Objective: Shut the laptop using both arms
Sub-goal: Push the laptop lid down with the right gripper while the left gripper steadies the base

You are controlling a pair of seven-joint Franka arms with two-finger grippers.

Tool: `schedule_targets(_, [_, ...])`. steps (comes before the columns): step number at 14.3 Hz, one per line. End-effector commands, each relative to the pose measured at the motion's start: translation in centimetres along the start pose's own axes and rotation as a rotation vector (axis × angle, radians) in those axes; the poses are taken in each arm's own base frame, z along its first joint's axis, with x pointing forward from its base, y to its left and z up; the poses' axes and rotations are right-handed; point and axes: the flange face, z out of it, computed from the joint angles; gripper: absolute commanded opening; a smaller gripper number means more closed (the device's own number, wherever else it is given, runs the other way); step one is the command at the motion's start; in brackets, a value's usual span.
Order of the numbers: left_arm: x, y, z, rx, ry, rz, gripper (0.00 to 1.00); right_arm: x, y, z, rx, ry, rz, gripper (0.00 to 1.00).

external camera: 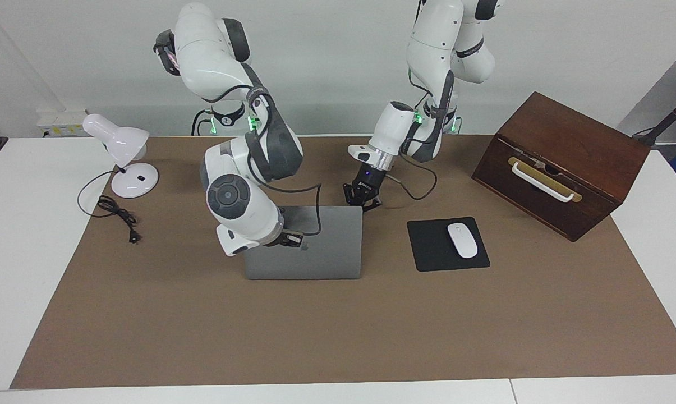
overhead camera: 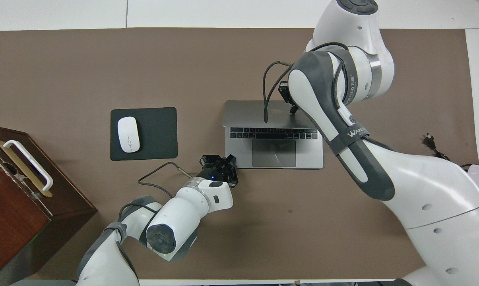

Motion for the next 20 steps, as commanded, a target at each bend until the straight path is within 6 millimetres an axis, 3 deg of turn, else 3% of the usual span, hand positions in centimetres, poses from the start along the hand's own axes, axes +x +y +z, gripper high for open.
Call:
schedule_targets(1, [-3.5, -1.2, 1.4, 0.016, -0.067, 0.012, 0.0, -0.3, 0.8, 0.9, 0.044, -0.031, 0.033, 0.0])
schedule_targets(14, [-4.3, -0.8, 2.0, 0.011, -0.087, 0.025, 0.0, 0.1, 1.8, 6.2, 0.089, -0.006, 0.066, 0.0])
schedule_targets(20, [-4.4, -0.8, 2.1, 0.01, -0.089, 0.026, 0.0, 0.1, 1.9, 6.5, 0.088, -0.005, 0.065, 0.0])
